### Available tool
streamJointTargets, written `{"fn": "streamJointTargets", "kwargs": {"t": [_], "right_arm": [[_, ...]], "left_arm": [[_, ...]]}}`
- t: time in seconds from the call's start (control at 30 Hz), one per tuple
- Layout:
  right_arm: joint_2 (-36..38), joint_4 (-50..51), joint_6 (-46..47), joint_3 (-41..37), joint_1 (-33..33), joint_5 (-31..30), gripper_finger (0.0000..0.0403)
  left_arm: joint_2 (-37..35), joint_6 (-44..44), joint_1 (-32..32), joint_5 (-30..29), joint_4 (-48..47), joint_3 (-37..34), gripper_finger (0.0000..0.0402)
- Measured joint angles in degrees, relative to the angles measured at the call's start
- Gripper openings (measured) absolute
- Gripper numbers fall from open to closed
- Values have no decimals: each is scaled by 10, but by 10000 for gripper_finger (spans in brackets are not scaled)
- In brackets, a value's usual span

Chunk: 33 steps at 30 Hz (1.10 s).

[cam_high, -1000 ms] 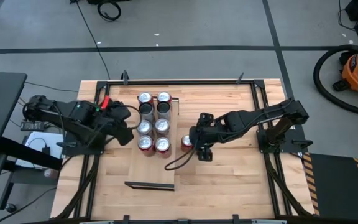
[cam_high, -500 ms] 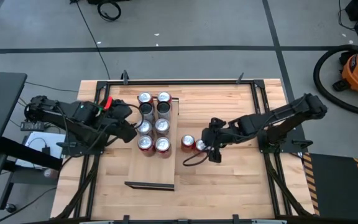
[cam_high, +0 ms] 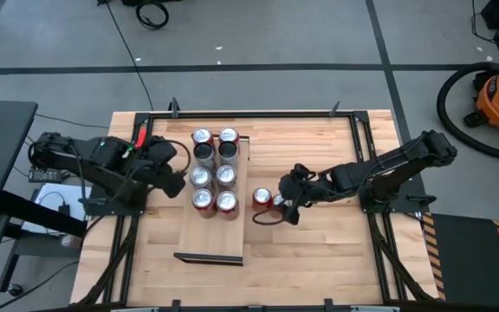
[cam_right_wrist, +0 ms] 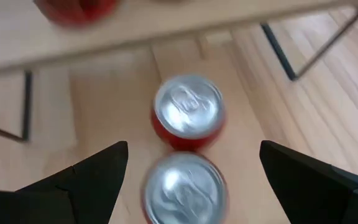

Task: Place canned beverage on shelf
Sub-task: Put the bottom right red and black soda can on the shelf

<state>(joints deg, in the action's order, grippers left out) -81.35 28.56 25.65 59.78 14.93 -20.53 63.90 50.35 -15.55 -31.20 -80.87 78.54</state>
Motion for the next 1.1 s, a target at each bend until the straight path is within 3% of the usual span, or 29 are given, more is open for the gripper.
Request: {"fn": "streamJointTargets", "kwargs": {"t": [0.3,0.47,0.63,0.8,0.9,1.1], "right_arm": [[-50,-2,-6,0,-16,37,375],[-68,20,3,0,-15,44,375],[-72,21,-24,0,-15,96,364],[-71,15,-102,0,-13,161,320],[-71,7,-180,0,-10,236,303],[-72,10,-320,0,5,301,328]], "left_arm": [[0,7,0,79,0,75,389],[0,14,0,84,0,108,389],[0,11,0,84,0,130,389],[0,11,0,85,1,145,389],[-1,10,0,85,2,150,389],[0,9,0,91,1,150,389]]}}
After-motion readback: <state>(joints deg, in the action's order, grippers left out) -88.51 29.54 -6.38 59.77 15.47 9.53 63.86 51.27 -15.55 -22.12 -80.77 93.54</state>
